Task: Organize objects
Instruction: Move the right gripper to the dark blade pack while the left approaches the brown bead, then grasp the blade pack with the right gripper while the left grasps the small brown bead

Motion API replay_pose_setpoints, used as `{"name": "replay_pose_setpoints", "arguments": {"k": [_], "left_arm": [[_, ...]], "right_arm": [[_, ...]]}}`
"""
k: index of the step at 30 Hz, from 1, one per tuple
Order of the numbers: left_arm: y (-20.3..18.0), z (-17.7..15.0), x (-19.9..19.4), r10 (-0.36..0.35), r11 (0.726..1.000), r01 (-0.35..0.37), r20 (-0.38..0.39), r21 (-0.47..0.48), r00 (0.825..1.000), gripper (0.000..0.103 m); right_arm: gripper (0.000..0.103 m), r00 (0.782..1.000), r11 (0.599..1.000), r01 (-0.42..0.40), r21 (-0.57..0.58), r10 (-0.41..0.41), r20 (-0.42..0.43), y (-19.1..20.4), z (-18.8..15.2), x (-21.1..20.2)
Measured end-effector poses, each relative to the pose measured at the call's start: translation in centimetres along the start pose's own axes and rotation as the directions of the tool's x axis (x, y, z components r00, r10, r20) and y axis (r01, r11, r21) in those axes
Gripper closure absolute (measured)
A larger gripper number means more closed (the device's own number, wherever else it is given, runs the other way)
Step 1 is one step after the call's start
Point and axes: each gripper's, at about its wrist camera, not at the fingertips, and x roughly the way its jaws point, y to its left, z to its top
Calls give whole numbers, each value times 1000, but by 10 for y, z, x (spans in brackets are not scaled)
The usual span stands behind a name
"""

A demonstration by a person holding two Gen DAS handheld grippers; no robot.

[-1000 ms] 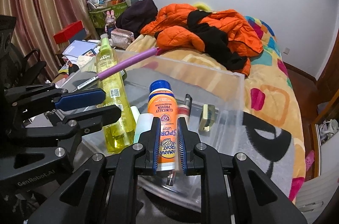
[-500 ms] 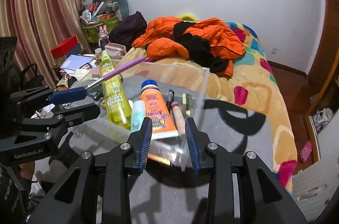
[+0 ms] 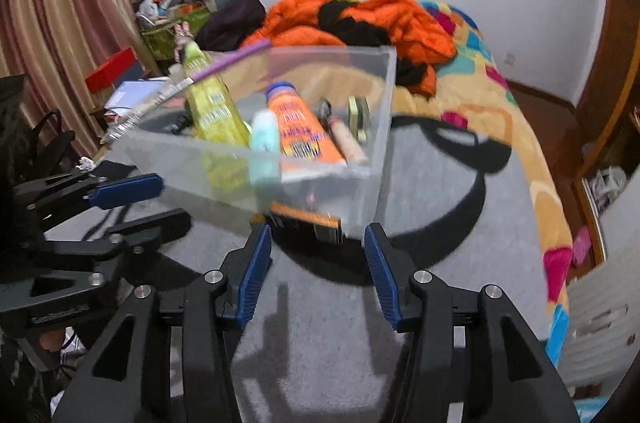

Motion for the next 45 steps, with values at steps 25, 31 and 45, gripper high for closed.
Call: {"name": "replay_pose_setpoints", "arguments": {"k": [25,31,45], "left_arm": [[7,-16,12,-9,1000,9,-36,4,999,57],[-7,-2,22,-7,999,9,-57,45,998,57],[-36,13,56,-1,998,8,-108,63,994,73]], "right_arm": [[65,996,966,59,253,-40,-81,1,3,40],[92,998,971,7,240,9,-68,-8,-4,33],[69,1000,992,-5,125,7,-16,-14,-12,6]]}}
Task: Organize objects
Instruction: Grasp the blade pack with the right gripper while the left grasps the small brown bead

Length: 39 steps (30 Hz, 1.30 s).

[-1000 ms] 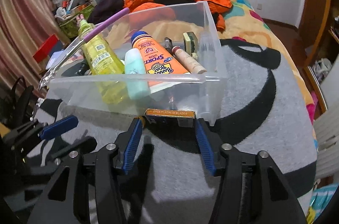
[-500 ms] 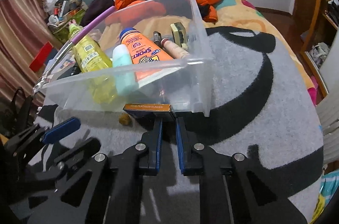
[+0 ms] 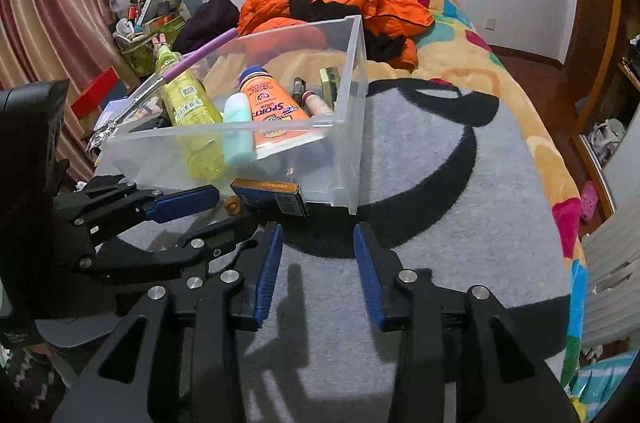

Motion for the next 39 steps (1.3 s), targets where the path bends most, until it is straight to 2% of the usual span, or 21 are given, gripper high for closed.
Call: {"name": "replay_pose_setpoints", "arguments": {"k": [1,3,10,13,15,17,19,26,32,33,36,39], "left_arm": [[0,0,1,2,1000,-2,-1,-7,1000,82],[1,1,5,4,1000,-4,-3,-20,1000,91],[0,-5,-2,-25,1000,25,16,-9,1000,91],[8,-11,-13,-32,999,33,34,-32,999,91],[16,-14,-19,-30,998,32,47,-51,998,91],[28,-17,-27,-23,997,28,64,-74,998,91],[37,-22,-33,-22,995,29,76,-94,997,91],[71,-42,-53,-1,988,18,110,-154,994,91],[85,-56,-60,-13,983,34,119,-178,993,91],[86,-58,-60,-16,983,37,117,-179,993,91],[85,-61,-57,-26,983,45,109,-176,994,91],[80,-60,-57,-30,985,48,107,-167,994,91]], "right_arm": [[69,1000,1000,-3,0,3,-1,0,-1,1],[69,1000,1000,-11,8,11,-7,-2,-2,3],[68,999,999,-30,26,31,-17,-5,-3,6],[68,999,999,-38,26,38,-25,0,0,10],[62,999,999,-30,29,31,-26,5,1,14],[46,1000,999,-4,49,5,-10,10,5,17],[42,1000,998,-11,65,10,5,16,7,18],[42,999,997,54,49,-54,8,42,14,27],[42,993,984,117,133,-115,-23,43,13,40],[43,993,981,117,155,-115,-24,40,12,41],[58,990,975,139,171,-138,-16,36,12,38],[58,991,976,130,174,-131,-11,34,11,37]]}}
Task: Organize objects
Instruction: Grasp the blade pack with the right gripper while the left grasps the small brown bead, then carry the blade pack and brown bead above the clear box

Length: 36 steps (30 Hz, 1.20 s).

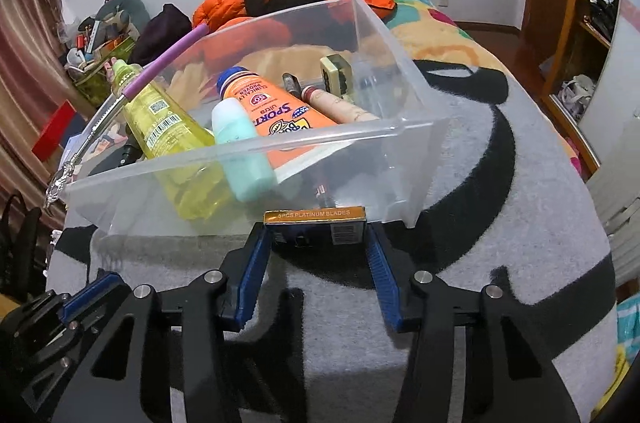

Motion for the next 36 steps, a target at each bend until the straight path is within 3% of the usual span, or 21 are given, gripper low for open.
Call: {"name": "replay_pose_setpoints", "arguments": {"k": [7,19,24,36], "left_arm": [[-14,8,-8,3,1000,-3,22,19,1000,91],[-35,42,-25,20,999,-23,110,32,994,91],[-38,54,-29,27,999,-31,141,33,990,91],[-31,78,-23,53,998,-58,175,26,983,91]], "right_arm": [[58,999,998,-52,-34,52,3,-6,-5,-13],[58,986,985,-101,-143,118,114,1,1,-64],[58,981,977,-133,-164,154,121,1,12,-68],[58,973,973,-115,-202,151,177,2,35,-73]]}}
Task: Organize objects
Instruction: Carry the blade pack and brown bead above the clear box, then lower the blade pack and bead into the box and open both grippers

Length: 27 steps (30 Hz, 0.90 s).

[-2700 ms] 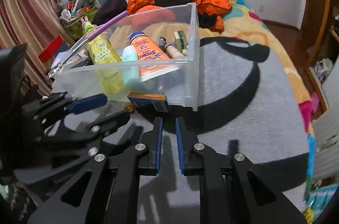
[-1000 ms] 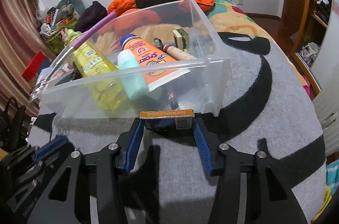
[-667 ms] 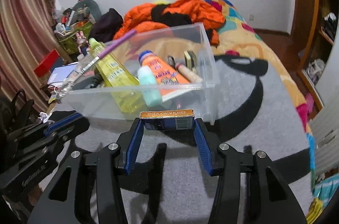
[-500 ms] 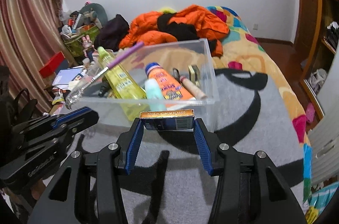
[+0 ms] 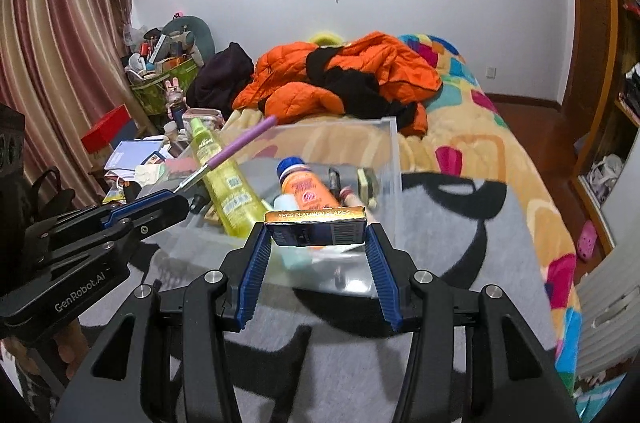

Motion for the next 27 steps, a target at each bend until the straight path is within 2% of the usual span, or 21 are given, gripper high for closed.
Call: {"name": "replay_pose_setpoints", "arguments": {"k": [10,22,27], "left_arm": [[5,2,31,15,1000,-15,-57,6,998,91],[6,3,48,33,999,-34,-82,-2,996,91],[6,3,46,21,1000,-21,-83,-9,996,91]], "right_arm": [[58,999,1000,-3,-27,2,-37,0,5,25],[57,997,999,-16,-36,14,-75,0,5,45],[47,996,999,-41,-27,38,-80,-1,7,44]]}}
